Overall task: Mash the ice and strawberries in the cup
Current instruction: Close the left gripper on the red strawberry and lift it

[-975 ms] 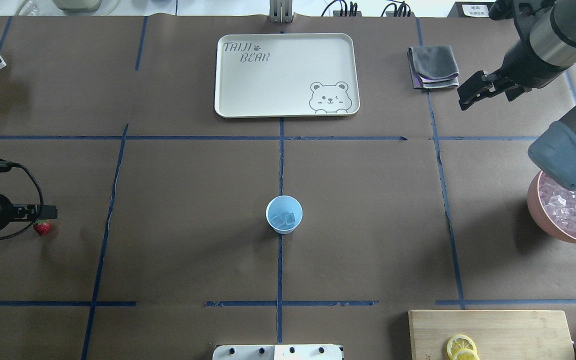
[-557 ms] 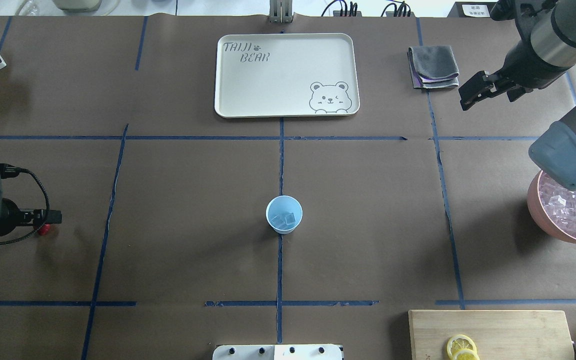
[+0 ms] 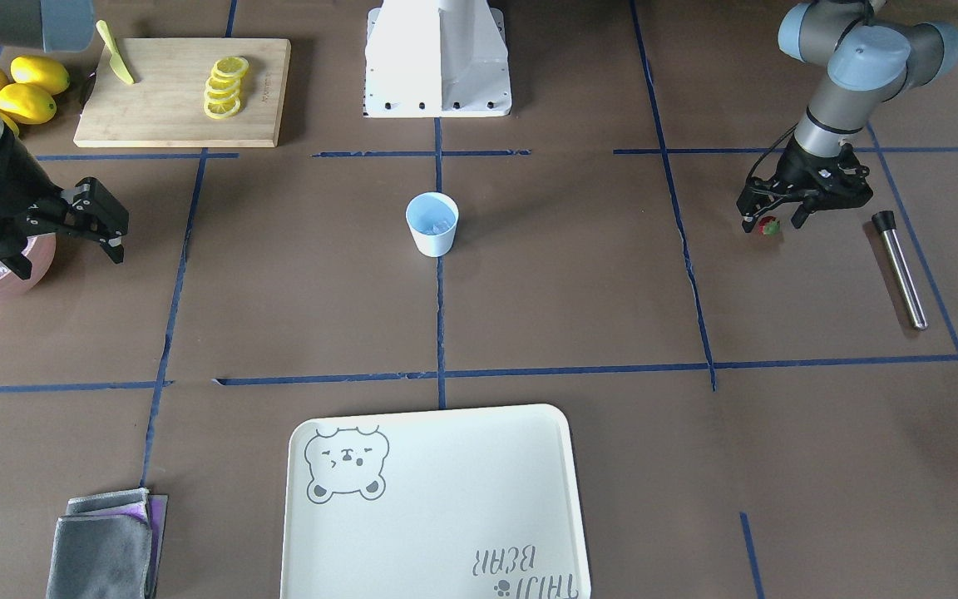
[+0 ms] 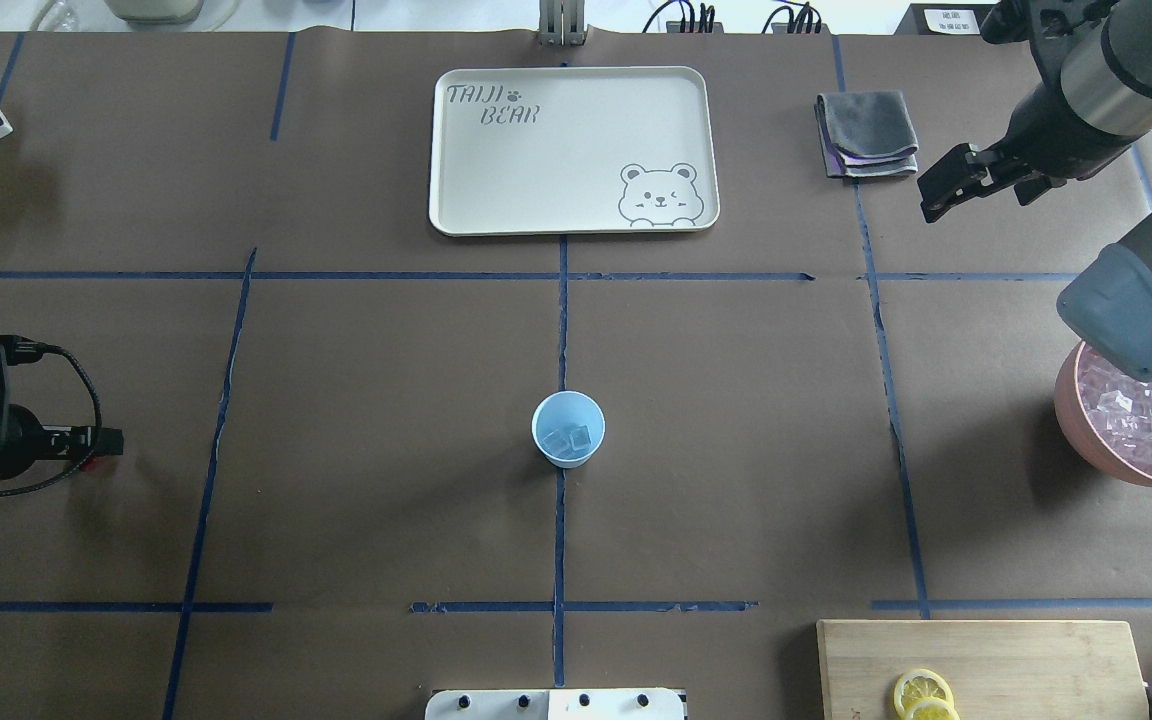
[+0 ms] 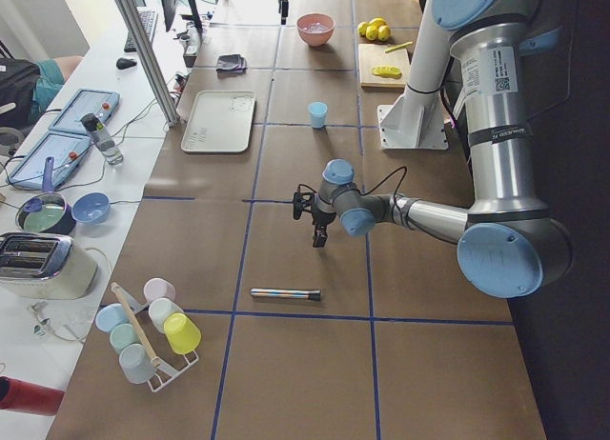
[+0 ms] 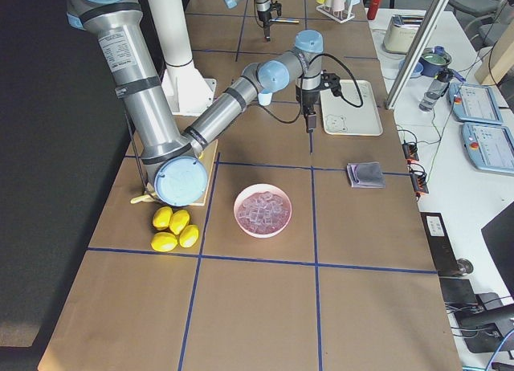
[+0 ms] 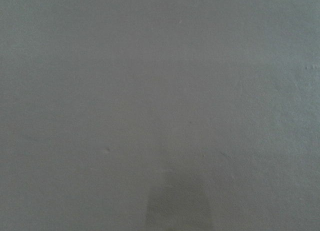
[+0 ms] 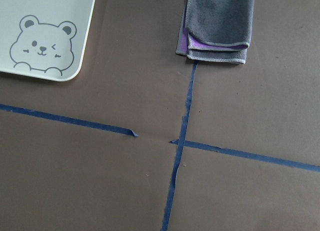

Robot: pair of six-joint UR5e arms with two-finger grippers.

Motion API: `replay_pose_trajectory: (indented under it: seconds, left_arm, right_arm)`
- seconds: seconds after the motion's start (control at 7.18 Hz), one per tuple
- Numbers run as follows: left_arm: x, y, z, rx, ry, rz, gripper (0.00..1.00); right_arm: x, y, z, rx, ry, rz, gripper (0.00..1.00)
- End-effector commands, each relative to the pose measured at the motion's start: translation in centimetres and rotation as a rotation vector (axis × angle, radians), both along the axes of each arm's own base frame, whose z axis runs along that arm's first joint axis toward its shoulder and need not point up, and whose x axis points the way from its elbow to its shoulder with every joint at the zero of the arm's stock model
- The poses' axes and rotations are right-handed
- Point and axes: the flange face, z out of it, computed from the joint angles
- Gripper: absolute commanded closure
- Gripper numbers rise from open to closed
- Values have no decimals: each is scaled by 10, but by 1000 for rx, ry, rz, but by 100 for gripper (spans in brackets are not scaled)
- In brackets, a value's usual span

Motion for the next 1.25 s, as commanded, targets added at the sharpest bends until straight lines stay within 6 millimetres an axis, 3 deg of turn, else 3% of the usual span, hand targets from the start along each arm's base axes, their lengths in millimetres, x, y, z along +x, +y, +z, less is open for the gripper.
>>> replay_pose_trajectory:
  seconds: [0.0, 0.28, 0.56, 0.7, 1.11]
  left_arm:
    - [2, 2, 0, -9, 3, -2, 22]
    - [2, 2, -1, -8, 4, -2, 40]
    - [1, 3, 1, -7, -1, 2, 80]
    - [-2, 5, -6, -3, 9, 9, 94]
    - [-27, 16, -64, -19, 95, 41, 100]
  right_arm:
    - [1, 0, 0, 1, 0, 1, 1]
    - [0, 0, -2, 5, -2, 1, 1]
    - [0, 0, -2, 5, -2, 0, 1]
    - [0, 0, -2, 4, -4, 0, 1]
    - [15, -3, 7, -4, 4, 17, 1]
